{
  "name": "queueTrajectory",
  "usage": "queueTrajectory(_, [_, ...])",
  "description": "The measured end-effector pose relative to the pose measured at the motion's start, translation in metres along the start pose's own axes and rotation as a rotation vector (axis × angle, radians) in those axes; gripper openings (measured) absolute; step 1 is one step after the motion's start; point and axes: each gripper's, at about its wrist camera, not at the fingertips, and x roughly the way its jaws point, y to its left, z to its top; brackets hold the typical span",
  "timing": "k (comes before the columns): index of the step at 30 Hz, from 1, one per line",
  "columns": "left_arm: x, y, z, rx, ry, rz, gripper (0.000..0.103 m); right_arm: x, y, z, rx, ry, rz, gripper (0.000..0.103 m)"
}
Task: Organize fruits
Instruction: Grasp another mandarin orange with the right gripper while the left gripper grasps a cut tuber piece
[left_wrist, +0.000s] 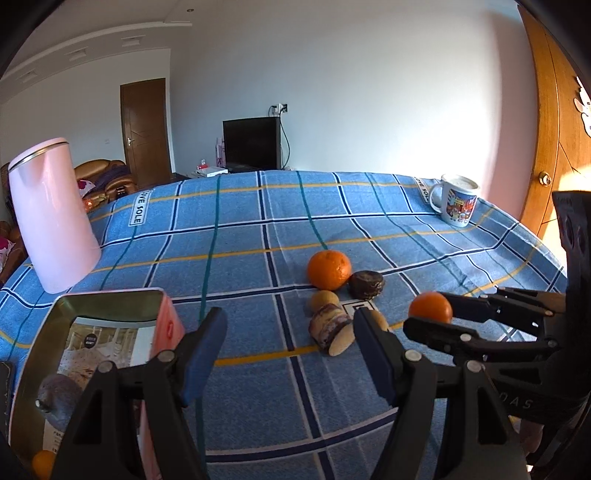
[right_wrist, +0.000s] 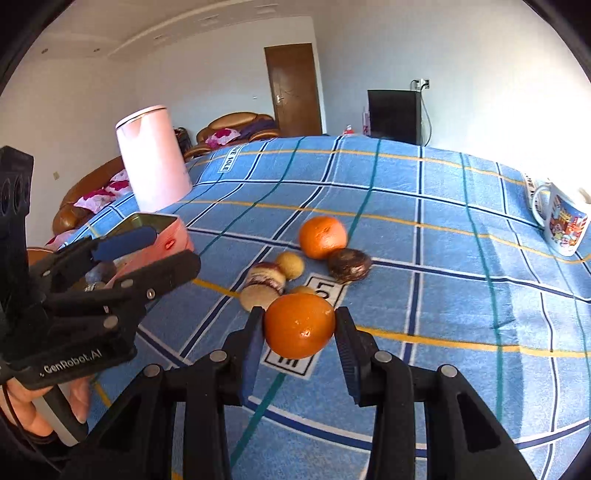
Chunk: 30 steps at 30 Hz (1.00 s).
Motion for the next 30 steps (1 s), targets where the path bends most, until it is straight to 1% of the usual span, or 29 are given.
queueTrajectory(1, [0.006, -0.003, 0.001, -0.001, 0.014, -0.011, 0.073, -0.002, -0.003, 0.002, 0.000, -0.010, -0.025, 0.040])
queueTrajectory(6, [0.028, -0.012, 0.006, -0.007, 0.073, -0.031, 0.073, -0.004, -0.022, 0.007, 0.038, -0.033, -0.043, 0.040])
queueTrajectory(9, [0.042, -0.016, 0.008, 0.000, 0.127, -0.053, 0.071, -0.001, -0.024, 0.007, 0.044, -0.045, -0.058, 0.040])
queueTrajectory(12, [0.052, -0.016, 0.008, -0.018, 0.170, -0.067, 0.064, 0.001, -0.025, 0.008, 0.054, -0.054, -0.047, 0.040])
queueTrajectory(14, [0.060, -0.017, 0.007, -0.015, 0.210, -0.093, 0.054, -0.001, -0.024, 0.009, 0.046, -0.068, -0.054, 0.040])
queueTrajectory(15, [0.061, -0.015, 0.007, -0.030, 0.213, -0.111, 0.051, 0.000, -0.024, 0.009, 0.043, -0.068, -0.053, 0.040])
queueTrajectory(16, [0.062, -0.014, 0.007, -0.038, 0.215, -0.117, 0.044, 0.000, -0.022, 0.009, 0.041, -0.067, -0.050, 0.040])
queueTrajectory(17, [0.061, -0.014, 0.007, -0.042, 0.214, -0.125, 0.043, 0.000, -0.022, 0.009, 0.039, -0.069, -0.048, 0.040])
queueTrajectory(20, [0.057, -0.014, 0.006, -0.042, 0.202, -0.132, 0.042, -0.002, -0.022, 0.009, 0.039, -0.078, -0.041, 0.040])
queueTrajectory(25, [0.042, -0.016, 0.007, -0.027, 0.137, -0.128, 0.042, -0.007, -0.023, 0.007, 0.040, -0.109, -0.034, 0.040])
queueTrajectory(30, [0.031, -0.014, 0.005, -0.034, 0.091, -0.119, 0.042, -0.014, -0.022, 0.006, 0.037, -0.141, -0.020, 0.040])
